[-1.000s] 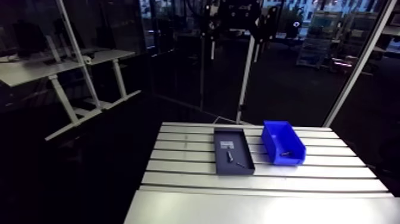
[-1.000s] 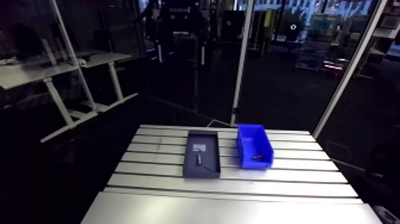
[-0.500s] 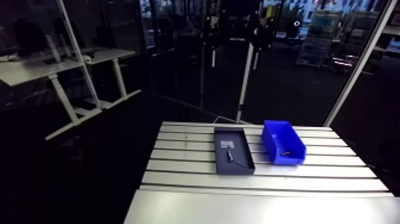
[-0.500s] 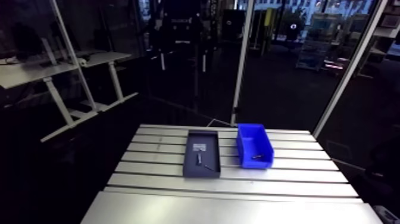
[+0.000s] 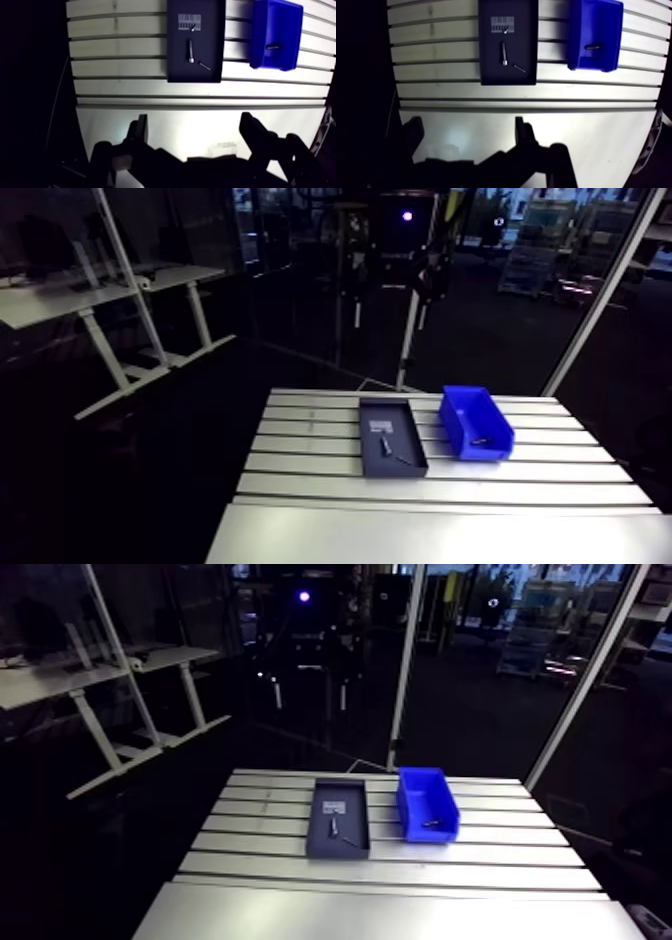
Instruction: Pick up the M10 bolt from the tray and put it into the blue bin.
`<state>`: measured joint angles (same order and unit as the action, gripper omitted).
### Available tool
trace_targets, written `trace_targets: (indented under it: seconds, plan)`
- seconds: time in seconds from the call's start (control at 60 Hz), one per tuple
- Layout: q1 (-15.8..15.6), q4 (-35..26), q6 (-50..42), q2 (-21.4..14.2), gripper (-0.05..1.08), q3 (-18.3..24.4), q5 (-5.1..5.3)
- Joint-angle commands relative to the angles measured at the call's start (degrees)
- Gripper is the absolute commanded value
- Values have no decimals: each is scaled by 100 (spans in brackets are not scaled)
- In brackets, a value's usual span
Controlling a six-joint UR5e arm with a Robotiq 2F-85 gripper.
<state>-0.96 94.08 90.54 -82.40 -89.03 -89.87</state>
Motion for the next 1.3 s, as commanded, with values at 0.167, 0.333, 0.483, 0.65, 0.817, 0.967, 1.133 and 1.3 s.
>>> trace_targets:
  seconds: [0.167, 0.333, 0.483, 0.65, 0.817, 0.967, 1.133, 1.3]
  plan:
    - [52, 538, 623, 217, 1, -413, 0]
    - [60, 876, 636, 332, 1, -555, 0]
    - [53, 987, 635, 497, 1, -625, 0]
    - [53, 1218, 636, 637, 1, -706, -9]
    - [53, 1300, 645, 719, 1, -767, -9]
    - [60, 1328, 645, 831, 1, -838, -9]
    - [92, 1361, 779, 886, 9, -951, -9]
    - [193, 1825, 838, 1002, 24, -1116, -25]
